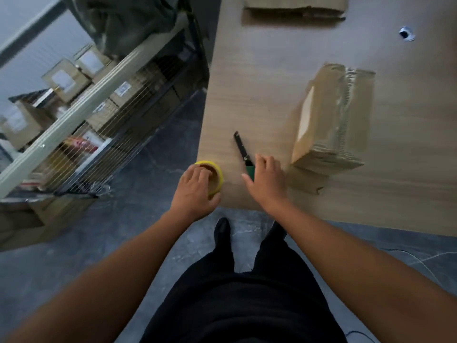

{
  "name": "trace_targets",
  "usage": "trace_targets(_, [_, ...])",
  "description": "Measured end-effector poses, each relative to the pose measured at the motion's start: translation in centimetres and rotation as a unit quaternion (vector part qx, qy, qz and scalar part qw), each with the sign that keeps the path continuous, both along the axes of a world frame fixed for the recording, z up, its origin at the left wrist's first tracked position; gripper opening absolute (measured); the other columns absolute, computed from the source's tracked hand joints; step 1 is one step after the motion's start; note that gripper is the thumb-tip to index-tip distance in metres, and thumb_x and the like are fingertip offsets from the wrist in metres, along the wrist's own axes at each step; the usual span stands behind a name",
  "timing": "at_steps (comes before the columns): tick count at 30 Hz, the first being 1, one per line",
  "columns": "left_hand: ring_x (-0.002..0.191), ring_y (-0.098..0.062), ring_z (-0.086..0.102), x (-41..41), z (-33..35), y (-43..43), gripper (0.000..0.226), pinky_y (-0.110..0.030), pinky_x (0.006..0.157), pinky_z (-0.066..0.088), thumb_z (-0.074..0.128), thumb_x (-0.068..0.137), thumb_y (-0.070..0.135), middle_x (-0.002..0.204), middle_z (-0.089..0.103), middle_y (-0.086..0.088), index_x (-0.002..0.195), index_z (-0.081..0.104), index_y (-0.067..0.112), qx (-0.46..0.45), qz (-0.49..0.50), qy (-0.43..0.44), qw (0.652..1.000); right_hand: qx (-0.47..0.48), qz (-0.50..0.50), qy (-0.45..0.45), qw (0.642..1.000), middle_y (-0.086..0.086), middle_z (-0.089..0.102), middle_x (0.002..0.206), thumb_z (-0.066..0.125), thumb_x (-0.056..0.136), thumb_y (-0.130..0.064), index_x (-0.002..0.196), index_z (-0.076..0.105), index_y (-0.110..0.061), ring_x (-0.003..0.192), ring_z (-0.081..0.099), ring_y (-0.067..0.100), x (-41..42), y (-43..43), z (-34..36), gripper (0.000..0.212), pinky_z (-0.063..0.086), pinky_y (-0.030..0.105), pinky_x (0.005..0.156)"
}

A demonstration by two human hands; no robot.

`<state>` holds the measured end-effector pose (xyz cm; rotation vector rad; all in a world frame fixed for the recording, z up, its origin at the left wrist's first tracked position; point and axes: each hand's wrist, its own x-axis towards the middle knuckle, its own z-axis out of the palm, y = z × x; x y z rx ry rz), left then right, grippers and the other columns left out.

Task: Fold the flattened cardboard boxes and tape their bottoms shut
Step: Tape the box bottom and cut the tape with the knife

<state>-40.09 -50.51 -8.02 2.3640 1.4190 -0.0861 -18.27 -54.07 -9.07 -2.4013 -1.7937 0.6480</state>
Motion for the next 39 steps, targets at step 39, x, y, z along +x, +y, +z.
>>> trace_targets(39, [0.069,-0.030,0.063,14.5,13.7,8.4,0.033,-0.037,0.071,0.049,0.048,0.093,0.051,0.072,0.064,0.000,0.097,0.059,0.021,0.106,-0.295,-0.242,0.918,0.269,-0.316,0.434,0.800,0.001,0.053,0.060,0.065,0.097,-0.008,0.090,0.063,-0.012,0.050,0.049,0.015,9.3,0.6,16.5,0.009,0.045,0.031,0.050])
